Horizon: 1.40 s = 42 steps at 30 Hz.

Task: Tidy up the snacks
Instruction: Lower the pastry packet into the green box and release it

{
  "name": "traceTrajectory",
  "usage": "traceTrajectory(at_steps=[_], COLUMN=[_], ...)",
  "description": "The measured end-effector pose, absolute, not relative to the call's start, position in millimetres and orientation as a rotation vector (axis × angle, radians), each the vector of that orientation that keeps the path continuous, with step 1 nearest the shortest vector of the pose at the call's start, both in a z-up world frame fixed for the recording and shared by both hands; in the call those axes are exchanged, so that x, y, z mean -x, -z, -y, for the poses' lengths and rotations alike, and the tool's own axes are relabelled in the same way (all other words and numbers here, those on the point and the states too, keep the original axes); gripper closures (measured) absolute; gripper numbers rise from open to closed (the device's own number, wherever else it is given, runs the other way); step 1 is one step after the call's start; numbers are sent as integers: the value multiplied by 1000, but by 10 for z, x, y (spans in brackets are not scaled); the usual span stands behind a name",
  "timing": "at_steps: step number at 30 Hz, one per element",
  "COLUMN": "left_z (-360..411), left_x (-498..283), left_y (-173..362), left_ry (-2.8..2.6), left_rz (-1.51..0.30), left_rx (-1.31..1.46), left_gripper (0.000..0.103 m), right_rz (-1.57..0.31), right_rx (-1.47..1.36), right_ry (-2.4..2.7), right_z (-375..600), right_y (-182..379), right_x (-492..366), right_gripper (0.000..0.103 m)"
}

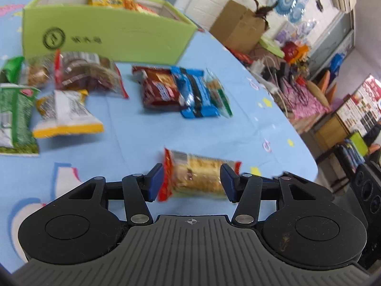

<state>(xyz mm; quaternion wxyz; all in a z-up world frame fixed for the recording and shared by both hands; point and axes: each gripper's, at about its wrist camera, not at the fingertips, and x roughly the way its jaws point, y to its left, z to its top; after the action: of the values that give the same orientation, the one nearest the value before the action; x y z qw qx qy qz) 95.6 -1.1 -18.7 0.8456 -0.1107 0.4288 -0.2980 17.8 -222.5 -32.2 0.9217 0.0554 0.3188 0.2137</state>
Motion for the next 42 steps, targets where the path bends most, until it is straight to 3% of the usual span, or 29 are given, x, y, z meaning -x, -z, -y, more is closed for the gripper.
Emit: traceTrajectory(at_steps=[2, 5, 7, 9, 12, 19, 26, 34, 36, 40, 42], left_z=[7, 58, 122, 111, 39, -33, -166, -496, -538, -583, -587], left_x=[-1025, -1096, -1108, -1066, -1084, -1389, -2155, -3083, -3187, -3202, -3184], left_y=[176, 235, 315, 323, 224, -185, -684, -495, -358, -171, -181], left_ry=[606, 629, 640, 619, 575, 546, 461, 329, 314, 350, 378], left_rz=[-897, -925, -959, -936, -908, -811, -694, -737, -762, -767, -777], left_rx=[233, 232, 212, 199, 219, 266, 254, 243, 234, 269, 298], left_gripper=[57, 58, 72, 78, 93, 90, 89, 89, 83, 51, 51], right_rz=[-646, -643, -643, -623, -639, -548, -463, -516, -551, -566, -562], right_rx=[-121, -127, -101, -14, -32, -11, 32, 83, 98, 68, 69], right_ry=[-429, -416, -431, -392, -401, -405, -458, -538, -555, -584, -585], right_z=[2277, 2295, 2240, 2142, 2173, 2136, 1958, 1525, 1432, 1409, 1408], right_y=[313, 321, 352, 358, 321, -16, -500, -478, -361, -262, -280], right_x=[-169, -176, -198, -219, -321, -657, -1555, -2762, -2944, -3058, -3024], right_gripper=[11, 13, 24, 35, 39, 39, 36, 34, 32, 24, 20])
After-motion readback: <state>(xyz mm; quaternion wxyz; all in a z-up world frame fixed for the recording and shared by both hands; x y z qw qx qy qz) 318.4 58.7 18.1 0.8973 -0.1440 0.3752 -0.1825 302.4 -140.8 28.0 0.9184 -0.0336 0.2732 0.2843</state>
